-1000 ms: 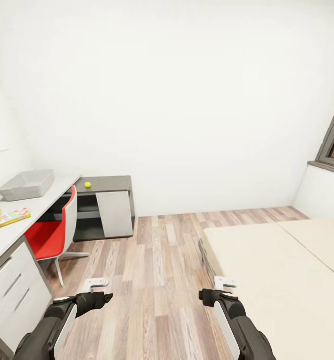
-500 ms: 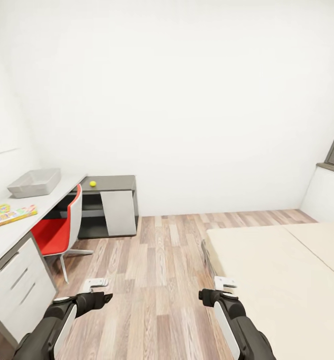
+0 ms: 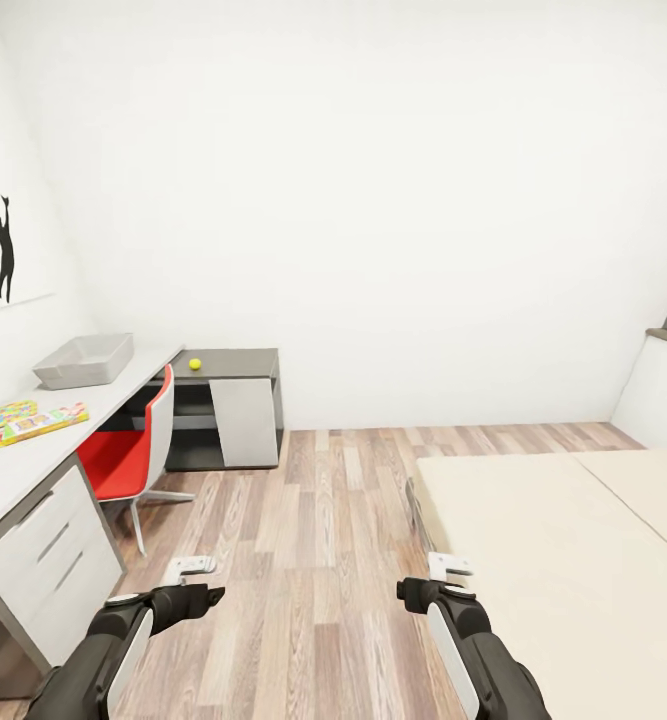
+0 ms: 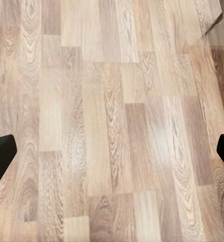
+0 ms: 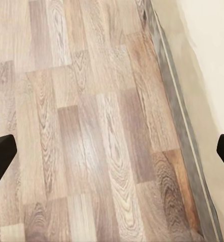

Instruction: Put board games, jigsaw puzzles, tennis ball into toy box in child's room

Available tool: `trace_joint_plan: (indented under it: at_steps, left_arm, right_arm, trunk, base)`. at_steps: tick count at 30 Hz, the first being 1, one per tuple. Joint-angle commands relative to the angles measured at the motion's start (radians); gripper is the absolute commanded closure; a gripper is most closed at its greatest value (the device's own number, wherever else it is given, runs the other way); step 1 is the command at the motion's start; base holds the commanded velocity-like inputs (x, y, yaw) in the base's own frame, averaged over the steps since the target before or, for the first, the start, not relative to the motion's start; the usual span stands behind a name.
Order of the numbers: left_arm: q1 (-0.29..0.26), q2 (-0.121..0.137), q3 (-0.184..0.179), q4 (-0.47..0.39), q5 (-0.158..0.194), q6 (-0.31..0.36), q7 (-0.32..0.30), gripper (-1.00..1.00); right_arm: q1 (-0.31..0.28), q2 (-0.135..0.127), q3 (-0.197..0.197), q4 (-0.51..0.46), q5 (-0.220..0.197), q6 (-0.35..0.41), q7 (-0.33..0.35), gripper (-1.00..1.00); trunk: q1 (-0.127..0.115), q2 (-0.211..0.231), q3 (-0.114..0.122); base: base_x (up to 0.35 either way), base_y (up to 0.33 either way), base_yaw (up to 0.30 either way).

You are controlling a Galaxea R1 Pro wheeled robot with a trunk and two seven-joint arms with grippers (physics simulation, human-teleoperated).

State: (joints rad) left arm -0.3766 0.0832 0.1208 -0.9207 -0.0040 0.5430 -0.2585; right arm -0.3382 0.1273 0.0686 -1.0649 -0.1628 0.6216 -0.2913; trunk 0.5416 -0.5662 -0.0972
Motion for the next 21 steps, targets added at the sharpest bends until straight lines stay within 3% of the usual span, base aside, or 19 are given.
trace_joint_plan:
  at_steps: [1,21]
  left_arm:
    - [-0.001,0.0,0.002,-0.001,-0.001,0.006,-0.005,-1.0]
    - [-0.001,0.0,0.002,-0.001,-0.001,0.006,-0.005,-1.0]
  right_arm:
    - [-0.001,0.0,0.002,-0.001,-0.011,0.003,-0.01,-1.0]
    - [-0.001,0.0,0.002,-0.001,-0.011,0.003,-0.009,-1.0]
  trunk:
    - [0.0,-0.002,-0.002]
    - [0.0,-0.002,-0.002]
  base:
    - [-0.004,-0.005,0.004]
    - [-0.001,-0.082,0.001]
